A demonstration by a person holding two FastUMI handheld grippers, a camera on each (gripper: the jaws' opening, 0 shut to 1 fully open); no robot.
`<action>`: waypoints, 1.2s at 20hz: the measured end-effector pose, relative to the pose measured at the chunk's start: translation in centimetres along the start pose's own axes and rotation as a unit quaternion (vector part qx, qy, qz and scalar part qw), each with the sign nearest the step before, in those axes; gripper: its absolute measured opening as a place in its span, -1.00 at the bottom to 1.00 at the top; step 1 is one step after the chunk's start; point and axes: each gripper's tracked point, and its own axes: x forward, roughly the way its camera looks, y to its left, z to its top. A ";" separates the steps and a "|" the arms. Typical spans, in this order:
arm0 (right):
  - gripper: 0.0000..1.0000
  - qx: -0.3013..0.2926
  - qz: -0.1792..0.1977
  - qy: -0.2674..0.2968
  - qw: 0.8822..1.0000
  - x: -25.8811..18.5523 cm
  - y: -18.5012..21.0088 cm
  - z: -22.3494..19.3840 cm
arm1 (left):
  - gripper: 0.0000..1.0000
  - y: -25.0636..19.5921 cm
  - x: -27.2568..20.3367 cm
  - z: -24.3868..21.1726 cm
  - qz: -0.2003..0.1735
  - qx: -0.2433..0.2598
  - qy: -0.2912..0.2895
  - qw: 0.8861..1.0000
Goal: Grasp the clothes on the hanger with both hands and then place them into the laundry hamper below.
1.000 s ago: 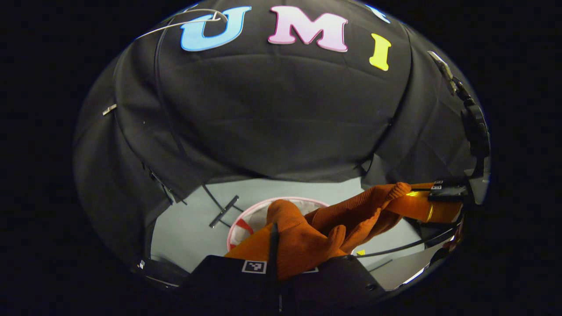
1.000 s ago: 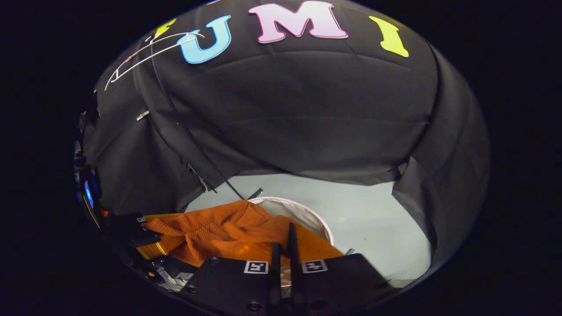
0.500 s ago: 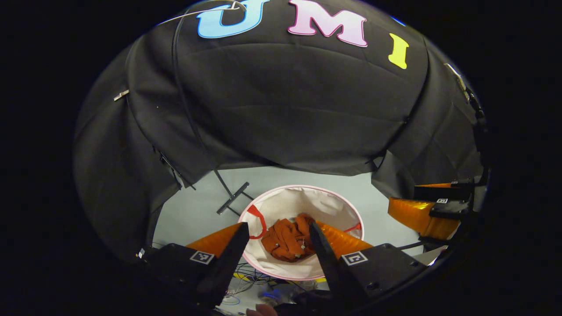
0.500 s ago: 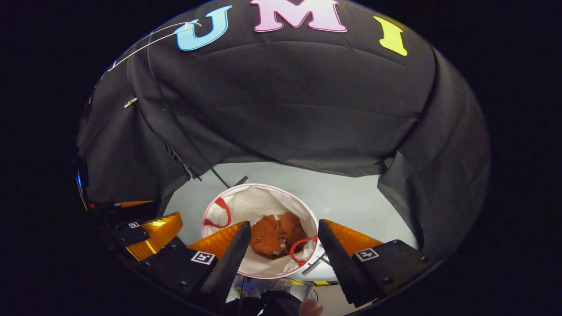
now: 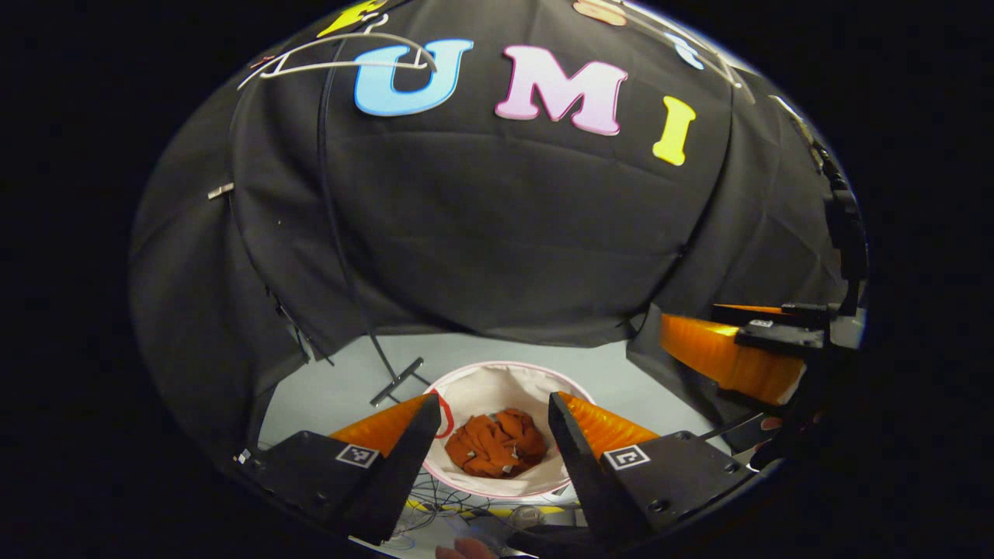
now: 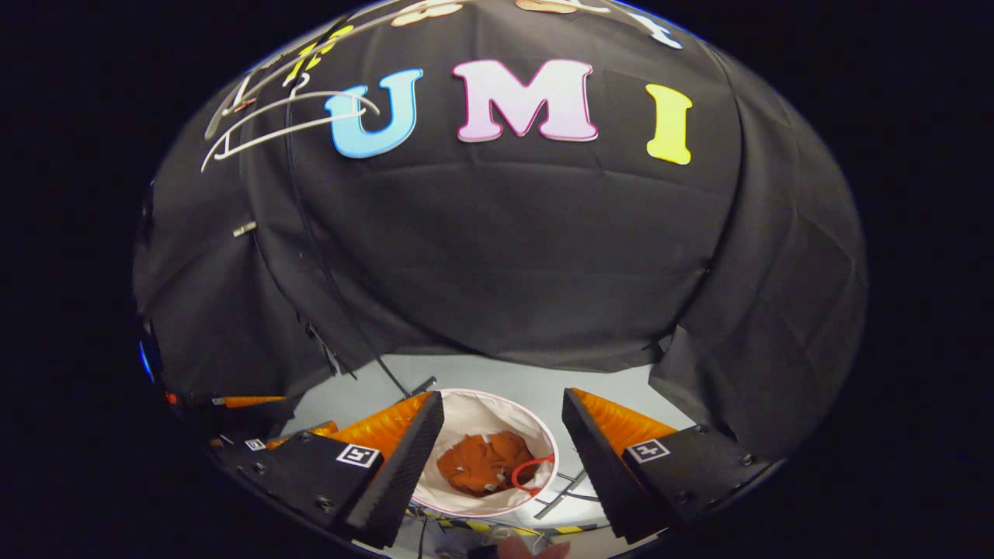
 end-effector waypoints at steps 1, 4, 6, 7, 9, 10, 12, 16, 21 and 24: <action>0.97 0.004 0.003 0.001 1.000 -1.0 0.6 0.2 | 0.79 -0.2 -1.4 0.5 -0.004 0.008 -0.012 1.000; 0.98 0.007 -0.001 -0.024 1.000 -4.7 1.1 1.2 | 0.80 -0.3 -5.2 2.0 -0.004 0.033 -0.041 0.999; 0.97 -0.005 -0.012 -0.062 0.998 -7.6 1.5 3.1 | 0.79 -0.4 -7.7 3.0 -0.010 0.039 -0.067 0.997; 0.98 -0.012 -0.016 -0.082 0.996 -9.0 1.8 4.0 | 0.79 -0.2 -9.1 3.3 -0.011 0.037 -0.077 0.996; 0.97 -0.014 -0.018 -0.122 0.992 -12.2 2.7 6.0 | 0.79 -0.2 -11.9 4.0 -0.016 0.031 -0.101 0.994; 0.97 -0.015 -0.018 -0.139 0.990 -13.8 3.1 7.1 | 0.79 -0.1 -13.3 4.5 -0.015 0.032 -0.115 0.993; 0.97 -0.011 -0.016 -0.175 0.984 -17.1 3.8 8.7 | 0.79 0.2 -16.5 5.5 -0.014 0.036 -0.145 0.989; 0.97 -0.006 -0.009 -0.236 0.972 -23.0 5.4 12.0 | 0.80 -0.4 -22.6 7.2 -0.009 0.043 -0.210 0.977; 0.97 -0.027 -0.004 -0.324 0.946 -31.6 7.7 15.0 | 0.78 -1.7 -30.3 9.0 -0.023 0.030 -0.277 0.960; 0.86 -0.035 -0.025 -0.359 0.932 -35.5 7.7 15.8 | 0.69 -2.0 -34.4 9.6 -0.026 0.039 -0.308 0.950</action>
